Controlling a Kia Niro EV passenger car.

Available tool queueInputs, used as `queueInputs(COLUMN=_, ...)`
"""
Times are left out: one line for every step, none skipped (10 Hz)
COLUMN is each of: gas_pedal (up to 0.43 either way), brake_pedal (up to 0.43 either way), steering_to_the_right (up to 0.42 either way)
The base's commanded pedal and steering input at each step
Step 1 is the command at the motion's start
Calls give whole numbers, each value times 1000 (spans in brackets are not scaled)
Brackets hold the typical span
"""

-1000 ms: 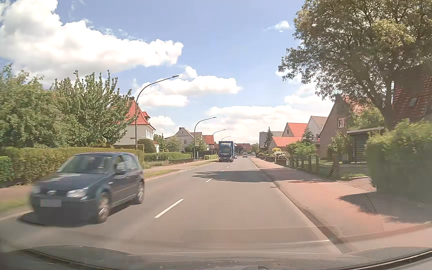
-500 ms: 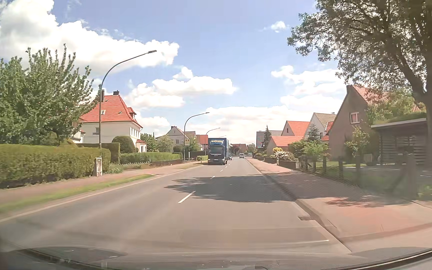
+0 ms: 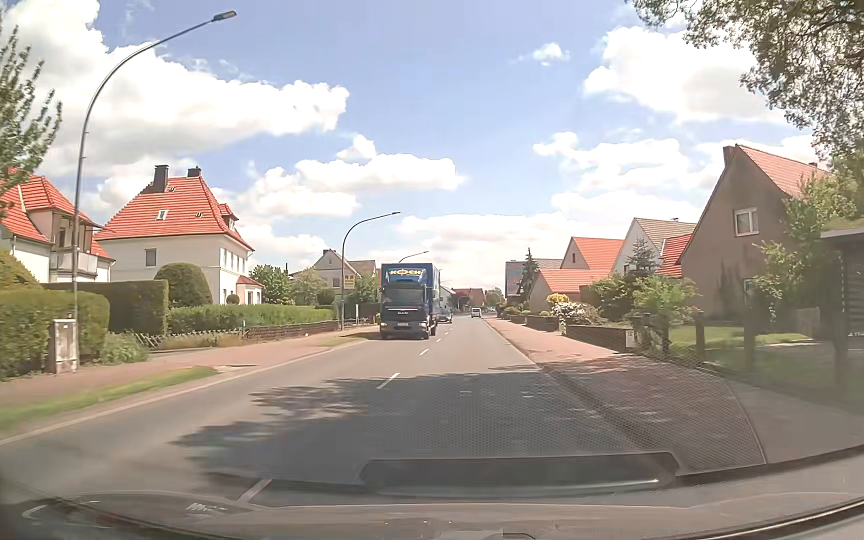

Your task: Follow the waypoints while adhering to traffic rules and regulations

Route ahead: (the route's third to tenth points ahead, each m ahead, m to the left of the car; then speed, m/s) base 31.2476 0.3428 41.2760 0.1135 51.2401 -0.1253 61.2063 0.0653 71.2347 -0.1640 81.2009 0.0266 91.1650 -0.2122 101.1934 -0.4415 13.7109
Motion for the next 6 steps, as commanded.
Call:
queueInputs(gas_pedal=157, brake_pedal=0, steering_to_the_right=3)
queueInputs(gas_pedal=157, brake_pedal=0, steering_to_the_right=3)
queueInputs(gas_pedal=150, brake_pedal=0, steering_to_the_right=2)
queueInputs(gas_pedal=150, brake_pedal=0, steering_to_the_right=2)
queueInputs(gas_pedal=150, brake_pedal=0, steering_to_the_right=2)
queueInputs(gas_pedal=150, brake_pedal=0, steering_to_the_right=1)
